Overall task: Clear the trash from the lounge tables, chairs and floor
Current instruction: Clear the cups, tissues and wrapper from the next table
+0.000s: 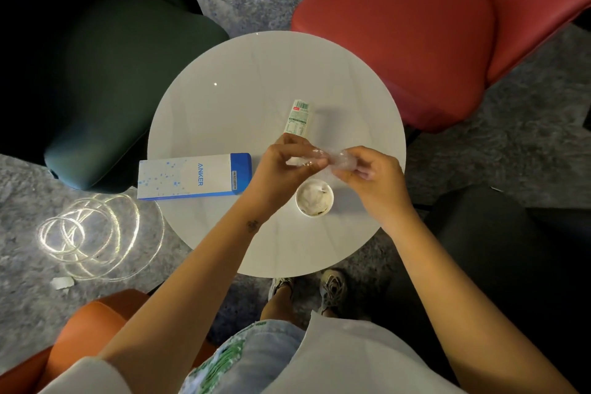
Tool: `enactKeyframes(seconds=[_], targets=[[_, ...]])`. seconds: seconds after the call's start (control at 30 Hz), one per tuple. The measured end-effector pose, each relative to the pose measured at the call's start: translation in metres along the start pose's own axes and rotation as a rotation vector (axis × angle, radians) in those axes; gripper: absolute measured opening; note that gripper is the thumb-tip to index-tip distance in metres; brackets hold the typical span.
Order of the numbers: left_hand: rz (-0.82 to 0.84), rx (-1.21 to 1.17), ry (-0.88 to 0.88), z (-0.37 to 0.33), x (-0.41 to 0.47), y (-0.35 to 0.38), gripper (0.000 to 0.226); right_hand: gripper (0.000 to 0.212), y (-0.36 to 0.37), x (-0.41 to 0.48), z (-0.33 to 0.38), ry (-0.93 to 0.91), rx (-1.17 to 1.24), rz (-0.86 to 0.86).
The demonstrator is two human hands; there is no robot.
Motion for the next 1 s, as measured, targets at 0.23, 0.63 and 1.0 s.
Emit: enactKeyframes(seconds=[0.23,0.63,1.0], targets=[[0.131,-0.080,-0.063,0.006,0.006,0.009,0.017,0.019,0.007,0.003,-0.009,0.097,0.221,0.144],[0.110,-0.158,-0.077,0.007,0.011,0.013,0.028,0.036,-0.012,0.000,-0.006,-0.030,-0.019,-0.075],[0.091,0.121,-0.097,0.029,0.024,0.007,0.021,0.025,0.001,0.004,-0.052,0.153,0.042,-0.009]])
Point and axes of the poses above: each hand's wrist, its own x-axis towards the middle knuckle, its own y-axis out of the palm, z = x × y, the point moved 10 cm from there along x, towards the middle knuckle, and after that the axes turned 5 degrees about z, right-handed, at the moved point
